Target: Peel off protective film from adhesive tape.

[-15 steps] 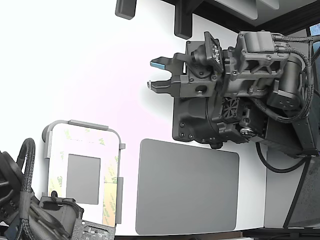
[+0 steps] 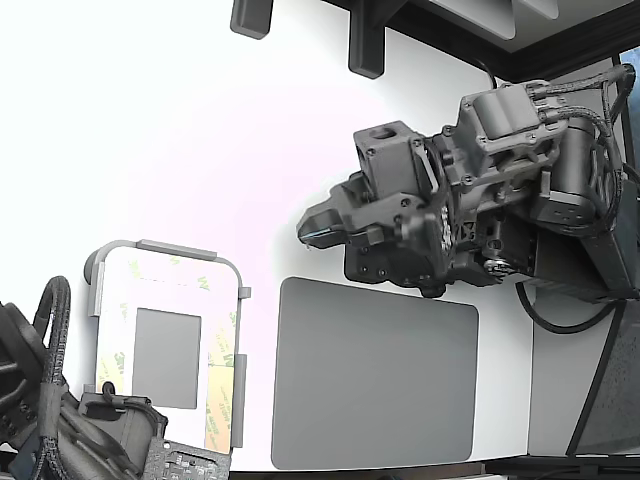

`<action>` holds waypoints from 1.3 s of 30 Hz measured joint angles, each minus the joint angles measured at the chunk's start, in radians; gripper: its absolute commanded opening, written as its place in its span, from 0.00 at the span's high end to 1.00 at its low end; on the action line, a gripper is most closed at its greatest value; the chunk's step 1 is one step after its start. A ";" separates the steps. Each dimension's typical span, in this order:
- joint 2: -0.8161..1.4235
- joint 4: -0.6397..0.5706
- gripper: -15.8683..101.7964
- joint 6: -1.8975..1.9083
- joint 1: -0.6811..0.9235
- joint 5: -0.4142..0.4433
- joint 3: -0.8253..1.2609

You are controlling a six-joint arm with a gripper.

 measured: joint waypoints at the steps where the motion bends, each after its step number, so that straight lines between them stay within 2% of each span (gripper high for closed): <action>1: -0.005 -0.020 0.97 -0.104 0.008 0.015 0.000; 6: -0.078 -0.107 0.97 -0.512 0.067 0.084 0.000; 10: -0.179 -0.201 0.97 -0.709 0.190 0.187 0.000; 15: -0.327 -0.362 0.97 -0.813 0.288 0.202 -0.005; 18: -0.423 -0.420 0.97 -0.785 0.374 0.282 -0.057; 26: -0.756 -0.379 0.97 -0.762 0.555 0.413 -0.336; 31: -0.910 -0.423 0.96 -0.764 0.629 0.449 -0.439; 39: -1.045 -0.408 0.96 -0.775 0.716 0.495 -0.499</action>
